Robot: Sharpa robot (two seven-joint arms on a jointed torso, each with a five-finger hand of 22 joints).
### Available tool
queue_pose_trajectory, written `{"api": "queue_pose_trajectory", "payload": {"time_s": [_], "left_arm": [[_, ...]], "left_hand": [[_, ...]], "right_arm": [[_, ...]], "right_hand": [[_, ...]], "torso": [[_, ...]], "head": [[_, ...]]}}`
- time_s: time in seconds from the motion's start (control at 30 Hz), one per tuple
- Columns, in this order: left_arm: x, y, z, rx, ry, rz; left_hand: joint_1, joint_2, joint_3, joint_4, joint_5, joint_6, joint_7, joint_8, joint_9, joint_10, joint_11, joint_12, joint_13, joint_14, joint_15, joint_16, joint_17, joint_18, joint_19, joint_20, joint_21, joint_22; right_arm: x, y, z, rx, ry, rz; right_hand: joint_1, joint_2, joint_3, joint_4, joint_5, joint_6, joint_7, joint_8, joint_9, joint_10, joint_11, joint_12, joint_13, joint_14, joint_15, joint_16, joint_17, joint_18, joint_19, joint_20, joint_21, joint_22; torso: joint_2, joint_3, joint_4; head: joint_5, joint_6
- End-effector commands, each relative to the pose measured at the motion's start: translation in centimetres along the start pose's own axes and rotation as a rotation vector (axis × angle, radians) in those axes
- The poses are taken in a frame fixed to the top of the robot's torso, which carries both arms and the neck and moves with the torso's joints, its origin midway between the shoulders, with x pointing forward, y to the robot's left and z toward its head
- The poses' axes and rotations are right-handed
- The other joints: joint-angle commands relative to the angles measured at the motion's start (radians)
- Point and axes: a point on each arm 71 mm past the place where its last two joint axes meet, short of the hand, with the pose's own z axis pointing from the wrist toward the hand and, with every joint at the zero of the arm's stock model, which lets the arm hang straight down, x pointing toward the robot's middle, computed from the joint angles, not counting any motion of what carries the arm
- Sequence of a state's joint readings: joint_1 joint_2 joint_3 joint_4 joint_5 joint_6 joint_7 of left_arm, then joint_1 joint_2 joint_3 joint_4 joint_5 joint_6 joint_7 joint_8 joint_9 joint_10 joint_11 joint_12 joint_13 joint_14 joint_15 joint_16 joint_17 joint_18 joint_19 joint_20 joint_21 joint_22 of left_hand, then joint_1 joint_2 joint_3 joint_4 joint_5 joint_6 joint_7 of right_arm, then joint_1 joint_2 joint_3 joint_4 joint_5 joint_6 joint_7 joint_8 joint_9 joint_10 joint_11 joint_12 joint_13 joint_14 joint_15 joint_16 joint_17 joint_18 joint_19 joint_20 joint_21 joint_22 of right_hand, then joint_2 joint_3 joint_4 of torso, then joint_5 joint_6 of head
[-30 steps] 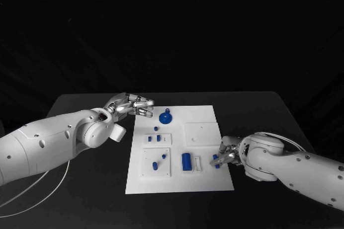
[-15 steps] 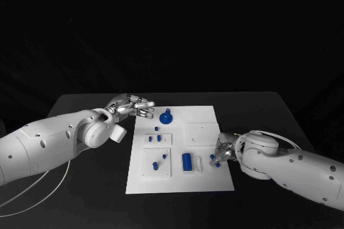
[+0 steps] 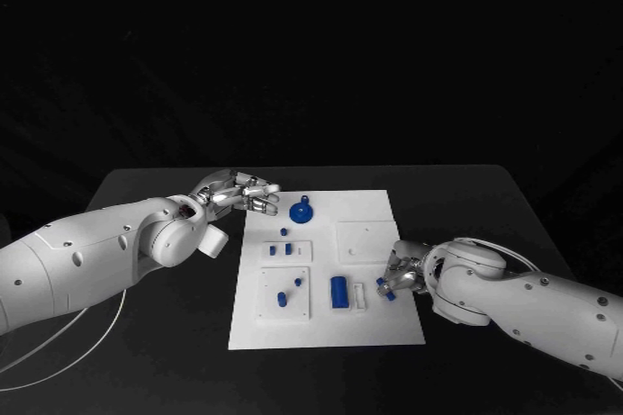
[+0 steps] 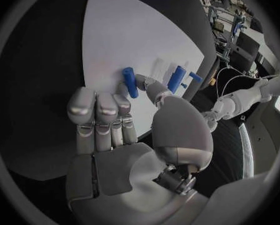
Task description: Assemble the parts on the task board
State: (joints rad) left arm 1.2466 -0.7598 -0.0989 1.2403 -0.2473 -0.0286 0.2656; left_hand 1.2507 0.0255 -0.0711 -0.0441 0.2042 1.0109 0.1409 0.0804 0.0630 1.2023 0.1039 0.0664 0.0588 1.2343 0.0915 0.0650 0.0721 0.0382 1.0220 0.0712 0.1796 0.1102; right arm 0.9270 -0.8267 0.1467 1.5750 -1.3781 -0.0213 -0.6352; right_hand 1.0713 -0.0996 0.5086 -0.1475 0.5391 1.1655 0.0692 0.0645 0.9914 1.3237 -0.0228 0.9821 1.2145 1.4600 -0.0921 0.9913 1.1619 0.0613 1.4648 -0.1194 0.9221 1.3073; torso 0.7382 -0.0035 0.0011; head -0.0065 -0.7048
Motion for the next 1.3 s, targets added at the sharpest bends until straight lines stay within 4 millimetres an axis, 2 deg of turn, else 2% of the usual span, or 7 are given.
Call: {"api": "queue_pose_trajectory", "payload": {"time_s": [0.03,0.2,0.47,0.5,0.57,0.7,1.3], "left_arm": [[0.3,-0.1,0.0,0.0,0.021,0.0],[0.2,0.0,0.0,-0.002,0.022,0.002],[0.3,0.0,0.0,-0.006,0.025,0.003],[0.3,0.0,0.0,-0.007,0.025,0.004],[0.3,0.0,0.0,-0.008,0.027,0.004],[0.3,0.0,0.0,-0.011,0.03,0.005],[0.4,0.1,-0.1,-0.019,0.038,0.008]], "left_hand": [[0.001,-0.002,0.001,0.008,-0.004,-0.009,0.001,0.0,0.001,-0.006,0.004,-0.002,0.001,-0.004,0.005,0.002,0.001,-0.009,-0.002,0.008,0.003,-0.001],[0.004,-0.003,0.002,0.009,-0.005,-0.009,0.001,0.001,0.001,-0.007,0.004,-0.002,0.001,-0.004,0.005,0.003,0.001,-0.009,-0.003,0.008,0.003,-0.002],[0.005,-0.004,0.001,0.009,-0.005,-0.01,0.001,0.001,0.001,-0.007,0.004,-0.002,0.001,-0.005,0.005,0.002,0.001,-0.009,-0.003,0.008,0.003,-0.002],[0.005,-0.004,0.001,0.009,-0.005,-0.01,0.001,0.001,0.001,-0.008,0.004,-0.002,0.001,-0.005,0.005,0.002,0.001,-0.009,-0.004,0.009,0.003,-0.003],[0.005,-0.004,0.001,0.01,-0.006,-0.011,0.002,0.001,0.001,-0.009,0.005,-0.002,0.001,-0.006,0.006,0.002,0.001,-0.009,-0.004,0.009,0.002,-0.003],[0.005,-0.005,0.001,0.01,-0.006,-0.01,0.001,0.002,0.001,-0.01,0.005,-0.002,0.001,-0.007,0.006,0.002,0.001,-0.009,-0.005,0.009,0.002,-0.003],[0.006,-0.006,0.002,0.01,-0.006,-0.008,0.001,0.003,0.001,-0.015,0.007,-0.003,0.001,-0.01,0.007,0.002,0.001,-0.009,-0.007,0.01,0.001,-0.004]], "right_arm": [[3.7,-2.5,0.4,0.135,0.163,0.027],[3.7,-2.5,0.2,0.128,0.156,0.068],[3.3,-1.8,-0.6,0.09,0.151,0.141],[3.2,-1.7,-0.7,0.083,0.152,0.152],[3.1,-1.3,-0.9,0.068,0.155,0.177],[3.0,-0.6,-1.3,0.039,0.16,0.223],[2.9,1.1,-1.5,0.013,0.149,0.312]], "right_hand": [[0.001,0.01,0.214,-0.122,0.059,-0.007,0.015,-0.001,-0.919,0.003,-0.008,0.0,-0.002,-0.004,-0.002,-0.005,0.001,0.01,0.025,0.003,0.007,0.114],[-0.007,0.007,0.211,-0.12,0.071,0.0,0.013,-0.001,-0.919,0.006,-0.01,0.003,-0.001,-0.003,-0.004,-0.005,0.001,0.009,0.024,0.002,0.012,0.113],[-0.005,0.014,0.138,-0.103,0.022,0.01,0.009,-0.001,-0.918,0.007,-0.012,0.003,-0.002,-0.002,-0.004,-0.008,-0.003,0.007,0.026,0.002,0.005,0.111],[-0.005,0.015,0.128,-0.101,0.009,0.011,0.008,-0.001,-0.918,0.008,-0.012,0.003,-0.002,-0.001,-0.004,-0.009,-0.003,0.007,0.027,0.002,0.003,0.111],[-0.004,0.021,0.086,-0.088,-0.056,0.021,0.003,-0.001,-0.916,0.01,-0.014,0.004,-0.002,0.0,-0.003,-0.011,-0.006,0.006,0.028,0.004,-0.002,0.109],[0.012,0.04,0.032,-0.076,-0.133,0.05,-0.008,0.0,-0.912,0.011,-0.017,0.002,-0.004,0.001,-0.005,-0.014,-0.01,0.004,0.031,0.002,-0.011,0.108],[0.023,0.052,-0.033,-0.052,-0.187,0.076,-0.021,0.0,-0.911,0.016,-0.022,0.001,-0.009,0.002,-0.007,-0.01,-0.012,-0.002,0.04,-0.001,-0.026,0.112]], "torso": [[0.0,-0.0001,-0.0002],[0.0,-0.0001,-0.0004],[0.0,-0.0005,-0.0004],[0.0,-0.0005,-0.0004],[0.0,-0.0005,-0.0005],[0.0,-0.0009,0.0001],[0.0,-0.0005,0.0004]], "head": [[0.0,-0.002],[0.001,-0.003],[0.0,-0.002],[0.001,-0.002],[0.001,-0.002],[0.002,-0.002],[0.007,-0.003]]}}
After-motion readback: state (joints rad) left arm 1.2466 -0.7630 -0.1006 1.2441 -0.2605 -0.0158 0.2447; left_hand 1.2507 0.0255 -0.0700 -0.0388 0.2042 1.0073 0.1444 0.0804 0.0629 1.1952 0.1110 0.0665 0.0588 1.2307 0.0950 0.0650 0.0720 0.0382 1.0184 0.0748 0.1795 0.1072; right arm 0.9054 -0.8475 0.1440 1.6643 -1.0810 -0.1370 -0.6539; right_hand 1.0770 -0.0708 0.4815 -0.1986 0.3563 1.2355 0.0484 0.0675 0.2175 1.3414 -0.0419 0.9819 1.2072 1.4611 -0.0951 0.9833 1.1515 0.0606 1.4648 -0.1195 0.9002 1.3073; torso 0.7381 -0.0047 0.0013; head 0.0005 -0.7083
